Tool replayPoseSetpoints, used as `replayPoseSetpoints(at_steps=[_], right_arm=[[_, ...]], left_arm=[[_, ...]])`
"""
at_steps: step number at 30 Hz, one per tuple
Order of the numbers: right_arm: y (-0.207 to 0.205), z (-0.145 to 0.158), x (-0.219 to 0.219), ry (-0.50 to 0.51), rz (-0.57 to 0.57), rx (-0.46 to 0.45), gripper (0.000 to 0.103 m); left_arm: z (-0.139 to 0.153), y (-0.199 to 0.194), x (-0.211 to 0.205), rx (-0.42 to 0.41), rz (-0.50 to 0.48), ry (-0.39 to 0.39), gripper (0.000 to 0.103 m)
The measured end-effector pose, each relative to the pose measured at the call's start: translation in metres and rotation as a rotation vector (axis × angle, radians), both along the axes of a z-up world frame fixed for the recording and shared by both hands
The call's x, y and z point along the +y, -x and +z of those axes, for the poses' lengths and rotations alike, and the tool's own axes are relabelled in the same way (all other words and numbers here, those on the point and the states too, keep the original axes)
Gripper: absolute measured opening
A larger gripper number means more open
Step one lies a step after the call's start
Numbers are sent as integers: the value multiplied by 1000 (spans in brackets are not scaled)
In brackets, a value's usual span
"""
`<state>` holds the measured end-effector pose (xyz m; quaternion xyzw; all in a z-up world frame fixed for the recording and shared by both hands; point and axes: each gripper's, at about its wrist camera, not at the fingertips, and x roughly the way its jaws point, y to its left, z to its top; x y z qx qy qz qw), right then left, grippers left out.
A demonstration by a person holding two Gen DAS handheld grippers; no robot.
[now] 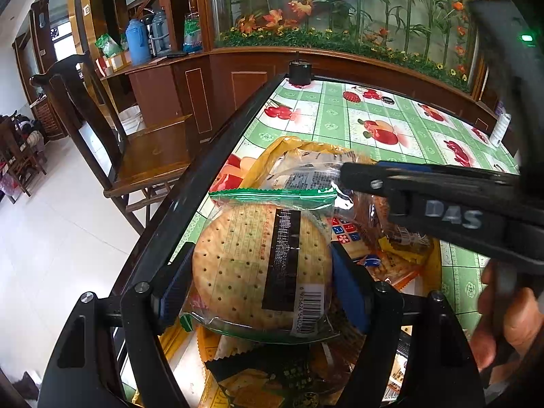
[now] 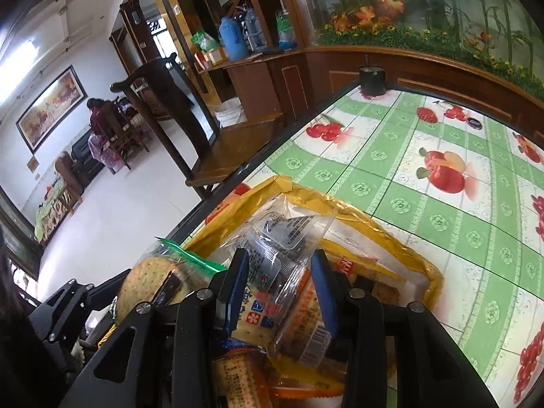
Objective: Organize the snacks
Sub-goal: 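Release the clear bag with the right gripper while the left releases the round cracker pack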
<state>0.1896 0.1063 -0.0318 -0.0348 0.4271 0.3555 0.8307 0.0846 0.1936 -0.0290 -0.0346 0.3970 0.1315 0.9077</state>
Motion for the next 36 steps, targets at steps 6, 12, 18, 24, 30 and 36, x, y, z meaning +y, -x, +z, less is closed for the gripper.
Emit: replayPoseSetpoints(at_steps=[6, 12, 18, 24, 30, 36], right_arm=[[12, 18, -28, -46, -35, -37, 40], [35, 29, -64, -98, -56, -47, 41], [65, 23, -94, -105, -72, -59, 47], [96, 21, -131, -138, -112, -109, 59], [107, 14, -153, -127, -145, -108, 64], [119, 8, -163, -119, -153, -98, 64]], left_arm=[[-2, -4, -1, 15, 4, -3, 77], [-2, -9, -1, 32, 7, -6, 77], [-3, -10, -4, 35, 15, -14, 77], [-3, -12, -5, 37, 36, -12, 77], [-3, -13, -11, 47, 27, -9, 77], [0, -14, -14, 45, 41, -2, 85]])
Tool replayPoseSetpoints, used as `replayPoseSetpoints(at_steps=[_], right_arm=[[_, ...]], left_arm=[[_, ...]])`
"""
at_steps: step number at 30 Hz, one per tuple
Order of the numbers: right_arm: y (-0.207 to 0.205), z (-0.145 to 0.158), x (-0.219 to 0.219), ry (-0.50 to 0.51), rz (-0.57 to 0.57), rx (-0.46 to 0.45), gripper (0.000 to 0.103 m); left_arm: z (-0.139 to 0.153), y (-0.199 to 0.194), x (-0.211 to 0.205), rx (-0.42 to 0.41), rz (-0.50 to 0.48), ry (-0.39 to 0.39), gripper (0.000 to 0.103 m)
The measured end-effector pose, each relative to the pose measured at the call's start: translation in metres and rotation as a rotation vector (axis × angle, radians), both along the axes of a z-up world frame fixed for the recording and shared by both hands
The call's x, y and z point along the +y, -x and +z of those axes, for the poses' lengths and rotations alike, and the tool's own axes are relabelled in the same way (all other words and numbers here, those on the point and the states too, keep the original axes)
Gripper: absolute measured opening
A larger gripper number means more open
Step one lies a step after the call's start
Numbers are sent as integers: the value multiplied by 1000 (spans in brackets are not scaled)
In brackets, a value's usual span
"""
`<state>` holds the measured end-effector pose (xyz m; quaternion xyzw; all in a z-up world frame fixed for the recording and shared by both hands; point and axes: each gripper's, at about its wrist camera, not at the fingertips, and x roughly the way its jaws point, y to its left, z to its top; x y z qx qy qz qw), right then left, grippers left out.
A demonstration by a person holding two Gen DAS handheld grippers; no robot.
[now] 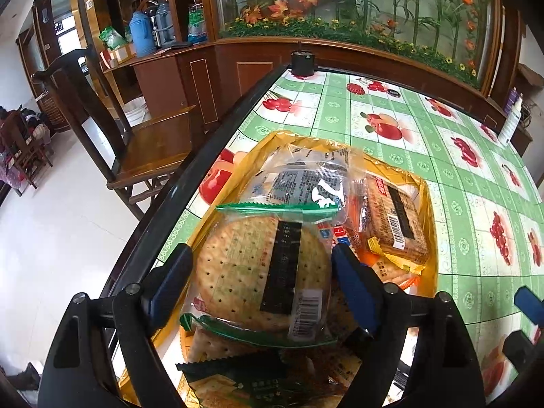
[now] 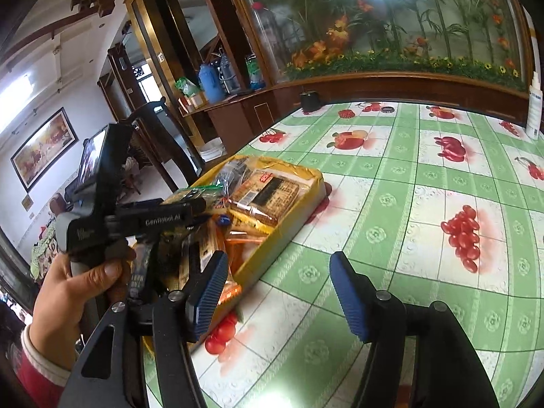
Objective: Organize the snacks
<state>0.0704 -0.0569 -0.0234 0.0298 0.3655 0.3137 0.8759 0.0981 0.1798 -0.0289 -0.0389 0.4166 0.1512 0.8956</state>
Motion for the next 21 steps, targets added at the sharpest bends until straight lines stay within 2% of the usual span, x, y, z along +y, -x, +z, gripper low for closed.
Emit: replayPoseSetpoints(at_steps=[3, 10, 18, 21], right_arm=[[4, 2, -3, -2, -2, -3, 65], [16, 9, -8, -7, -7, -34, 69], [28, 9, -11, -16, 1, -40, 71], [35, 9, -12, -20, 6, -42, 74]], left_arm=[[5, 3, 0, -11, 13, -3, 88], [24, 22, -1, -69, 49, -18, 88], [45, 57, -9, -123, 124, -92, 88], [49, 73, -8, -148, 137, -84, 88]])
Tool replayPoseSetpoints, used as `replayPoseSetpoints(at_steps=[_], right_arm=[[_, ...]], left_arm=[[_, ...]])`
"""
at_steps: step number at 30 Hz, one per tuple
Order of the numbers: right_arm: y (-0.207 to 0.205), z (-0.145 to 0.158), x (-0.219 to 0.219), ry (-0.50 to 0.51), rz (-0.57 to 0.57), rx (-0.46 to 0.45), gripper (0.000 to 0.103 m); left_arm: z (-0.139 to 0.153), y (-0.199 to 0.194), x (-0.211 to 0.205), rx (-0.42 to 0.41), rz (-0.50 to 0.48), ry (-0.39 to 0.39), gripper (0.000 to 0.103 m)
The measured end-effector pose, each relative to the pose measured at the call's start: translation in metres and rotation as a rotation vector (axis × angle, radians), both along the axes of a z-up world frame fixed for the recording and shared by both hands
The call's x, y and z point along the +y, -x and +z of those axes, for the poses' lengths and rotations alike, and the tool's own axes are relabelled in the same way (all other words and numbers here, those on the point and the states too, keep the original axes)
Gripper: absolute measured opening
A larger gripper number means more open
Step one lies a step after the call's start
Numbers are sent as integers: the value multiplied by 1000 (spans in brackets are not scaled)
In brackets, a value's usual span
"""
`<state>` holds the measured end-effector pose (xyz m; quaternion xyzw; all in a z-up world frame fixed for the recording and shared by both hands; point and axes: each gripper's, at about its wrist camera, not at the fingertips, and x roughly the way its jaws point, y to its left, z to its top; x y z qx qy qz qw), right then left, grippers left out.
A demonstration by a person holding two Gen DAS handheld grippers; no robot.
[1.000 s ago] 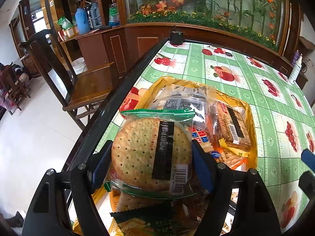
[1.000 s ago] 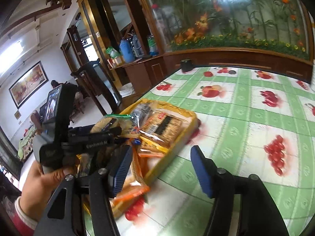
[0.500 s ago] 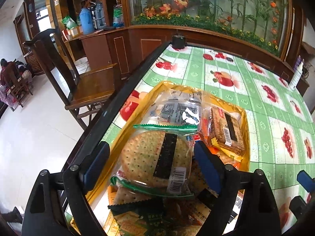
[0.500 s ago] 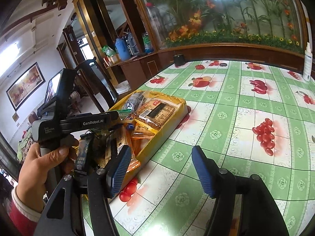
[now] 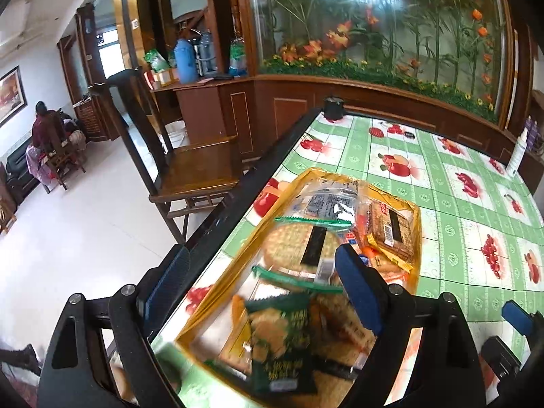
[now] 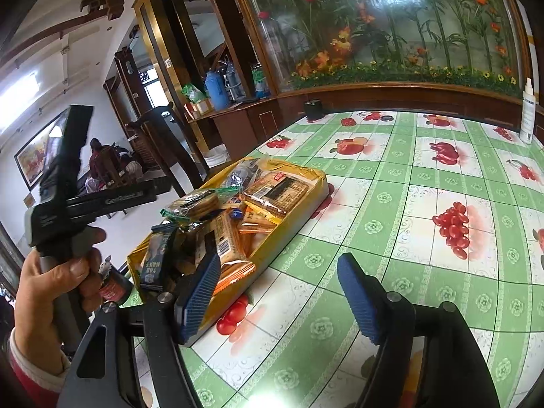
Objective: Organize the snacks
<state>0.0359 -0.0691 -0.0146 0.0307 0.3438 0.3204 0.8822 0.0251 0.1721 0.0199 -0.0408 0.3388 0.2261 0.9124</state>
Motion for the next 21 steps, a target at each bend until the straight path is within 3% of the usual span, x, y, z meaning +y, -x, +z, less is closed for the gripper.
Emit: replayPoseSetpoints(at_steps=[15, 21], right_arm=[[40, -2, 6, -22, 73, -10, 78], [53, 3, 8, -45, 108, -28, 85]], left_arm=[[15, 98, 1, -143, 73, -6, 88], [10, 117, -14, -154, 42, -17, 88]])
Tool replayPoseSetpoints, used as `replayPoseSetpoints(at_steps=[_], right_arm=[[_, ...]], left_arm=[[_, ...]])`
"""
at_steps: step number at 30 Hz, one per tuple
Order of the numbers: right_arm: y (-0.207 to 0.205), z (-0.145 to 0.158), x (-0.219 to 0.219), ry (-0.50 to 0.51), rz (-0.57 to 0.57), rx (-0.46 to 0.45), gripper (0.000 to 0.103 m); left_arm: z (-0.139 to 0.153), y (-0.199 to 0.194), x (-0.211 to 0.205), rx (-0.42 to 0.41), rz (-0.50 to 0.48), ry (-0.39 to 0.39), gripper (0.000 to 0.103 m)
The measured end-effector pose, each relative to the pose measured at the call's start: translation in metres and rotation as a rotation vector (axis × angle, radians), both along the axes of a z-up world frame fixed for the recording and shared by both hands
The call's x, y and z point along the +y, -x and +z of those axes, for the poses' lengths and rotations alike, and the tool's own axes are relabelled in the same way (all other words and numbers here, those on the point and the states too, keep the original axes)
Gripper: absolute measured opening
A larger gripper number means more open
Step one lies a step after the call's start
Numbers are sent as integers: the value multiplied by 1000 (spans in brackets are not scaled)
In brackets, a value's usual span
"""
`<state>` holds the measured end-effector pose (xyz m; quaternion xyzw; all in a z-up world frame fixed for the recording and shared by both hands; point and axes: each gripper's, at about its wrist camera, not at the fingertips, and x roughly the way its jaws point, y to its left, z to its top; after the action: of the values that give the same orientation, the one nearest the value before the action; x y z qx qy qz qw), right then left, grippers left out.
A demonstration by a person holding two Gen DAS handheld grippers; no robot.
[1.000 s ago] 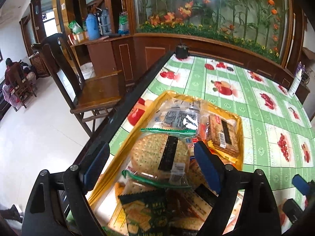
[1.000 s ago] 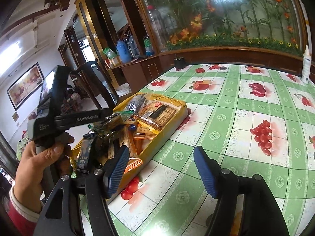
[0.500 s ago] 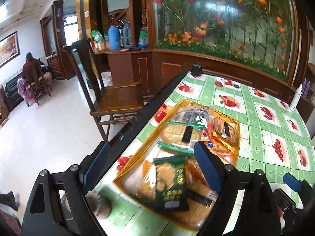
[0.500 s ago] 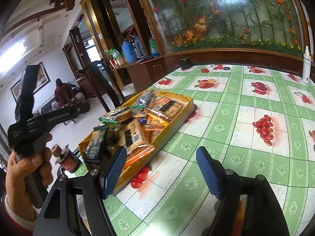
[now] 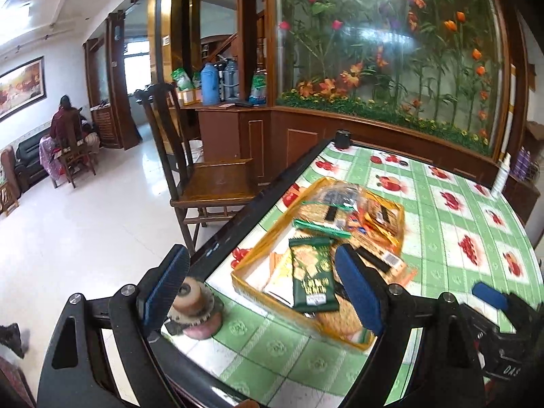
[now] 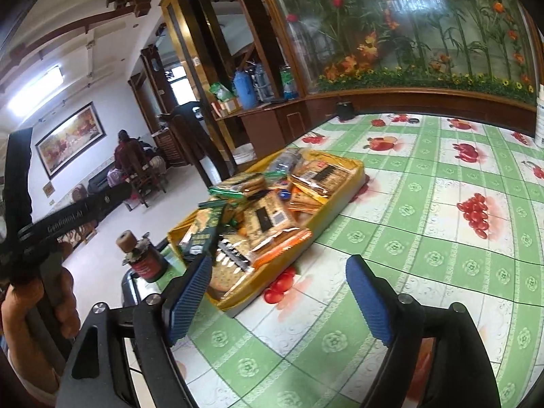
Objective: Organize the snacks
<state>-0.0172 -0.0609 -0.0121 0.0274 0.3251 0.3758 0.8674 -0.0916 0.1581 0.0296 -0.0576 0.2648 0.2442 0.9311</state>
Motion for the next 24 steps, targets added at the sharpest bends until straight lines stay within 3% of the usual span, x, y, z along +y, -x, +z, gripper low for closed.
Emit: replayPoseSetpoints(at_steps=[7, 16, 24], right_arm=[[11, 10, 21, 27, 170, -55, 89], [2, 19, 46, 96, 334, -121, 92], [-9, 14, 59, 165, 371, -147, 92]], left_arm=[[-3, 17, -20, 9, 6, -100, 88], [-9, 33, -19, 13, 20, -75, 88], [-8, 37, -17, 5, 32, -66, 88]])
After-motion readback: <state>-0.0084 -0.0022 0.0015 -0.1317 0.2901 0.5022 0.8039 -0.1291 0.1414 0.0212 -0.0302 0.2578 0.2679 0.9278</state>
